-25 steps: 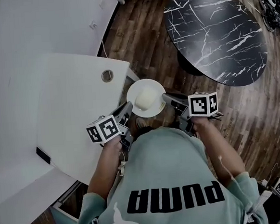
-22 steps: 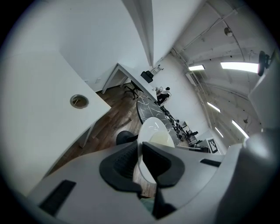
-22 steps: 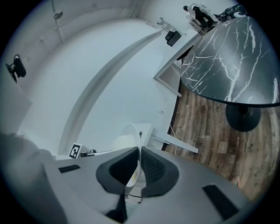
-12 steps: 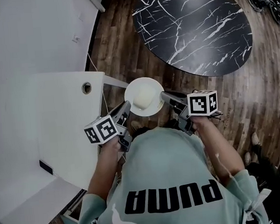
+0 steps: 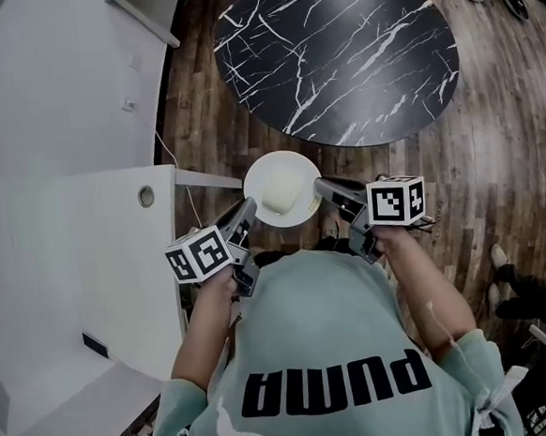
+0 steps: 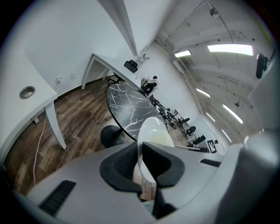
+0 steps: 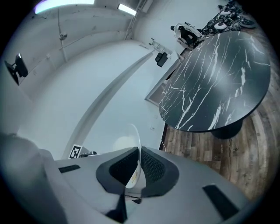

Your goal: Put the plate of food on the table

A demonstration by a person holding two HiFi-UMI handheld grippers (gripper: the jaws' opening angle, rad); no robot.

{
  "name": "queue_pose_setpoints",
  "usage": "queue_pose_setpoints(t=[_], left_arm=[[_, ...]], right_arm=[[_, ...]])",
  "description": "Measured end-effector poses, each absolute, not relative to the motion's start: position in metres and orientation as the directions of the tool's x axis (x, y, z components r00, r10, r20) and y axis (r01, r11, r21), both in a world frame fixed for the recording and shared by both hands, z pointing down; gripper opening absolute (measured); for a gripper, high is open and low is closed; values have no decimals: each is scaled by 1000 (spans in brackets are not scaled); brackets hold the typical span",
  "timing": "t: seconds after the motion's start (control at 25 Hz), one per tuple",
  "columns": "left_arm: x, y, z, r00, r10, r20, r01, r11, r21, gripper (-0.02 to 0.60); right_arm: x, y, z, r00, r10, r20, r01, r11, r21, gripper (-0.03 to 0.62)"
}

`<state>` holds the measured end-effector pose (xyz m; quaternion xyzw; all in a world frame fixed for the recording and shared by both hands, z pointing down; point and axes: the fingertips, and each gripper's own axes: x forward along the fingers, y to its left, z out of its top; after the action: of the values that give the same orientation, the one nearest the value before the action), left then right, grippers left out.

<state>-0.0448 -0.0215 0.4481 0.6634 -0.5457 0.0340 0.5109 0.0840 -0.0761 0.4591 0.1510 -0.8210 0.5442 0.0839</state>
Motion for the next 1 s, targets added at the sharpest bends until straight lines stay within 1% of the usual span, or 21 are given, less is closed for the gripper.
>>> queue_pose_setpoints(t=[0.48,0.76,1.0], left_arm=[[6,-54,446,497,-634,593,-759,15,651,40],[32,-90,463,591,-547,593,-729,-48,683,40],[58,-138,473,670,-460,583,-696,-116,708,40]], right_arm=[[141,-94,458,-909,-291,299,-385,308,-870,28],[173,-118,466,-855,-383,349,-460,249,-852,28],[197,-148,470,-800,-456,389,-506,165,-847,28]])
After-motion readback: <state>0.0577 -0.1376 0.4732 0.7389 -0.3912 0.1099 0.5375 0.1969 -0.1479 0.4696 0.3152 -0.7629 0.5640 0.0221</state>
